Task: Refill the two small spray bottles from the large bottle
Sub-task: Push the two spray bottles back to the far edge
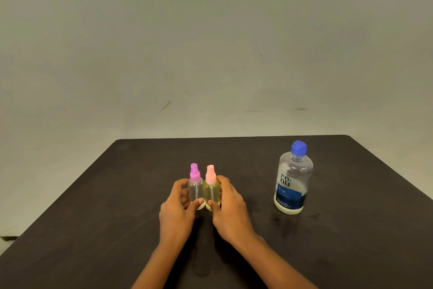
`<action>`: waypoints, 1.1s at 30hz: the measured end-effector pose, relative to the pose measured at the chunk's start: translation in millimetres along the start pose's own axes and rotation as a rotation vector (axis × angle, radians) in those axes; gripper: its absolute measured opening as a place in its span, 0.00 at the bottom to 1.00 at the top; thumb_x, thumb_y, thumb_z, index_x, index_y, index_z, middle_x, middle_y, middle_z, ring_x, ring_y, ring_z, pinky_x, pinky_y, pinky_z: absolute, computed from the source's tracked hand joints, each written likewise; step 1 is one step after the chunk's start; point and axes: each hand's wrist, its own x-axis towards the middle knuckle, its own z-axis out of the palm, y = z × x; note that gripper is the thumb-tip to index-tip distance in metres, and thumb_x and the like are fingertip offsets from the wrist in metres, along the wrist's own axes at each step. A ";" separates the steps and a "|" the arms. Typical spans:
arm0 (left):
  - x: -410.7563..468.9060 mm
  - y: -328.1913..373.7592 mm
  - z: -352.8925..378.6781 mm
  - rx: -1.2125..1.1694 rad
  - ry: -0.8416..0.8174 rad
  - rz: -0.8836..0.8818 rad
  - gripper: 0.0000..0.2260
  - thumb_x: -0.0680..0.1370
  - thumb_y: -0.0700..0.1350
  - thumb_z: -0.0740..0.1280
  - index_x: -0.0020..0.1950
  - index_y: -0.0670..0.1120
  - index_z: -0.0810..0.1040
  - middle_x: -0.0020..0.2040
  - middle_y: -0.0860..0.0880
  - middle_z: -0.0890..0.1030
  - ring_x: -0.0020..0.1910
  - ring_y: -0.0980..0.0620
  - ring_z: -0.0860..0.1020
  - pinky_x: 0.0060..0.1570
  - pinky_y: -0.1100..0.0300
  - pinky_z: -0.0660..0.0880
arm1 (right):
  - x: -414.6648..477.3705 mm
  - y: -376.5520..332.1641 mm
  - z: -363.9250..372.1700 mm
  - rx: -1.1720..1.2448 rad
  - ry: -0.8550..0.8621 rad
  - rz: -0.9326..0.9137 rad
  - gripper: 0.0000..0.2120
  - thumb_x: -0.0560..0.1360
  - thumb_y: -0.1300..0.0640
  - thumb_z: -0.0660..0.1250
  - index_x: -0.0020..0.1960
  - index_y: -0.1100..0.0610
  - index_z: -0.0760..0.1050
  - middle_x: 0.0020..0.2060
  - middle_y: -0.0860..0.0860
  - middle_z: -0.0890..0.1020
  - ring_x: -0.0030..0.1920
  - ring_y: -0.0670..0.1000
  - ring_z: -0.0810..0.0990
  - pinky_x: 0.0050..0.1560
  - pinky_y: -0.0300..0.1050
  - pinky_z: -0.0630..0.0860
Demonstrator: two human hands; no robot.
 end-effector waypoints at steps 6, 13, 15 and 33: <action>34.6 -2.0 6.8 0.079 -0.090 -0.004 0.19 0.70 0.41 0.74 0.53 0.56 0.71 0.45 0.57 0.82 0.44 0.62 0.81 0.49 0.62 0.76 | 17.4 2.0 0.9 -0.068 -0.003 0.010 0.25 0.76 0.61 0.66 0.69 0.50 0.61 0.61 0.49 0.74 0.59 0.51 0.75 0.57 0.45 0.73; 59.2 -2.8 15.4 0.123 -0.085 0.014 0.18 0.72 0.40 0.72 0.56 0.52 0.70 0.46 0.55 0.81 0.43 0.60 0.79 0.49 0.60 0.75 | 44.4 4.0 12.2 -0.113 0.035 0.036 0.27 0.75 0.62 0.67 0.70 0.53 0.60 0.62 0.51 0.73 0.59 0.53 0.75 0.55 0.44 0.72; 63.9 -3.4 18.7 0.124 -0.081 0.010 0.20 0.73 0.40 0.71 0.61 0.49 0.70 0.51 0.50 0.81 0.45 0.58 0.78 0.49 0.63 0.73 | 53.4 4.8 16.0 -0.117 0.049 0.053 0.27 0.75 0.63 0.67 0.70 0.54 0.60 0.62 0.52 0.73 0.60 0.54 0.75 0.57 0.45 0.73; 146.8 -19.9 49.6 0.148 -0.031 -0.003 0.23 0.75 0.41 0.68 0.68 0.47 0.66 0.57 0.45 0.80 0.52 0.51 0.79 0.56 0.54 0.73 | 153.9 23.2 39.2 -0.117 0.039 0.135 0.32 0.74 0.64 0.68 0.73 0.54 0.57 0.63 0.54 0.72 0.61 0.54 0.75 0.60 0.48 0.75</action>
